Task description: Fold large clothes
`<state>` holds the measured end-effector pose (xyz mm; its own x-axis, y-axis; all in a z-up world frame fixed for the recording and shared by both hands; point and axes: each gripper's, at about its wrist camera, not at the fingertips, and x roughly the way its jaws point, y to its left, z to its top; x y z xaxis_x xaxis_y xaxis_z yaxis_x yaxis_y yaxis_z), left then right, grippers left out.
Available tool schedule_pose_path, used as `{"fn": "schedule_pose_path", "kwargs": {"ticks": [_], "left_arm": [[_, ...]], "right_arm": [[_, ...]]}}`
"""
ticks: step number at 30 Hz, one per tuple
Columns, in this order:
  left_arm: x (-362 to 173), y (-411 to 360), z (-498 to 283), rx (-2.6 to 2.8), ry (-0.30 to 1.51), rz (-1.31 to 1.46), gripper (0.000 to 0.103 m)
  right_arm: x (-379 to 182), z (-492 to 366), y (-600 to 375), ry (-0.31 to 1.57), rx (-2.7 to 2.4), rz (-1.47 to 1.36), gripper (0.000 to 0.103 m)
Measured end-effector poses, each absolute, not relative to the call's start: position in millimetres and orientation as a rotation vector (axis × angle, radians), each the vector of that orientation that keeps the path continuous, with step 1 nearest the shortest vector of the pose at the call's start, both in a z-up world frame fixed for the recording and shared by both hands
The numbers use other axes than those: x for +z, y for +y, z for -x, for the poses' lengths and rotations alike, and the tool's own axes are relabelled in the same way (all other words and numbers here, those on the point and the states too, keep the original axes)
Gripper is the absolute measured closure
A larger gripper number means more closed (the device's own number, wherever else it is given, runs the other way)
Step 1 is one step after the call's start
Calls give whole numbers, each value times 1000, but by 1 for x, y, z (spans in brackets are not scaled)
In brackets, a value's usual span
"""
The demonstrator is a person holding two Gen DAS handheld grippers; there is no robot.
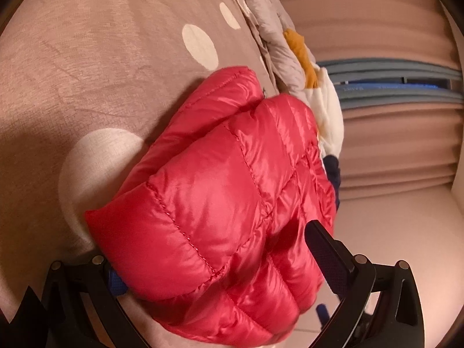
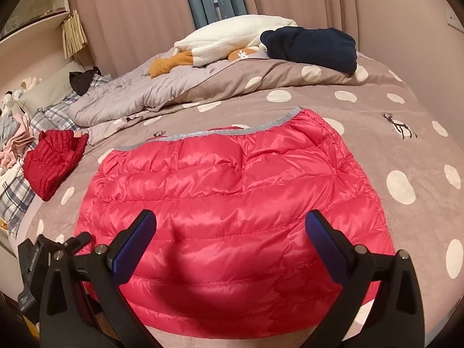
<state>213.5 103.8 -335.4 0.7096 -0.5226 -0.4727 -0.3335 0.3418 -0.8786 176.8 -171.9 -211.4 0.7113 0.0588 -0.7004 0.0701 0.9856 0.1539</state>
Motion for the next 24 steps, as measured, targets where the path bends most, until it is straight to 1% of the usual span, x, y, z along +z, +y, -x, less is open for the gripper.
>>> {"fn": "schedule_pose_path", "kwargs": {"ticks": [7,18,24], "left_arm": [[-339,107,-214,-108,806,1293,1],[-333,93,-219,-10,787,1204,1],[-334,91,-222,10,784,1199,1]], "right_arm": [[-214,-179,-180,792,-20,-188,0],[-222,-182,-187,812,-43,-167,0],[-238,-192,-186,844,-49,-152,0]]}}
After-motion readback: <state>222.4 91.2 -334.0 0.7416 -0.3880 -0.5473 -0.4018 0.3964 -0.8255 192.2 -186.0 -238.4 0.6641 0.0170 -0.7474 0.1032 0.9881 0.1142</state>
